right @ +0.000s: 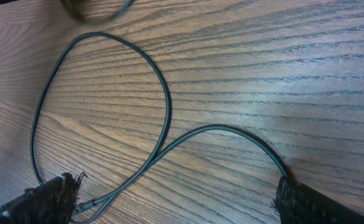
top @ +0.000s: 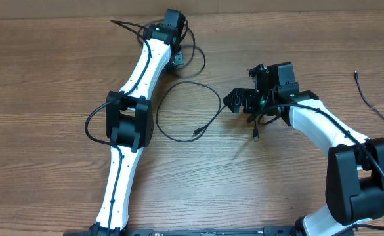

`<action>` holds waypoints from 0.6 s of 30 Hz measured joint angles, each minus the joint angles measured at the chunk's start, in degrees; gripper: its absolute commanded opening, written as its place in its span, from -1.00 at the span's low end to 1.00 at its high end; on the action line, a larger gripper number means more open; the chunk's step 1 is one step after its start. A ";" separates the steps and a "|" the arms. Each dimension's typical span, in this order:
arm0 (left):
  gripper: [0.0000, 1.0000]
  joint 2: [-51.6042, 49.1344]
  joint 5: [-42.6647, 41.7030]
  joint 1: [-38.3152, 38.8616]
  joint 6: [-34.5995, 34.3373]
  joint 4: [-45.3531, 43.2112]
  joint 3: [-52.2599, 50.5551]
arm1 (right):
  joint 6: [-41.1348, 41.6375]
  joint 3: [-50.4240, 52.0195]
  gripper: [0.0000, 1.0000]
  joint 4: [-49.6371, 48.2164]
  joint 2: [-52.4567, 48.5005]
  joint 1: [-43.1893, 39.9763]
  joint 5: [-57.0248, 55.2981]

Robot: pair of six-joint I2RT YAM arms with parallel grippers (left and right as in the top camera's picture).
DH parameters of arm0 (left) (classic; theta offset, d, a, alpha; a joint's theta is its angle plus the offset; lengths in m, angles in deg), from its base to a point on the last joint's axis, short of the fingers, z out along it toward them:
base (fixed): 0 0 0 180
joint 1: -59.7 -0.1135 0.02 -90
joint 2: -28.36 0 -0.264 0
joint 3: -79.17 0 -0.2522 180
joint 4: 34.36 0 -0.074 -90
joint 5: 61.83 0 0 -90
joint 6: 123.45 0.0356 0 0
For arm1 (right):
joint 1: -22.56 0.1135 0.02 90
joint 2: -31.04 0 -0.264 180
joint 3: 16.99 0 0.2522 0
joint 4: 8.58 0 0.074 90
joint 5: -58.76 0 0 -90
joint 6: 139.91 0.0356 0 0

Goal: Untangle cables

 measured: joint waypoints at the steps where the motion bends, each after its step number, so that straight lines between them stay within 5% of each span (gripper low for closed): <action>1: -0.92 0.00 0.02 -0.09 0.09 0.44 0.09 | 0.00 0.00 0.99 0.02 0.00 0.02 -0.04; 18: -0.92 -0.02 1.64 -4.83 2.27 11.58 5.73 | 0.02 0.00 1.00 0.00 0.00 0.02 -0.02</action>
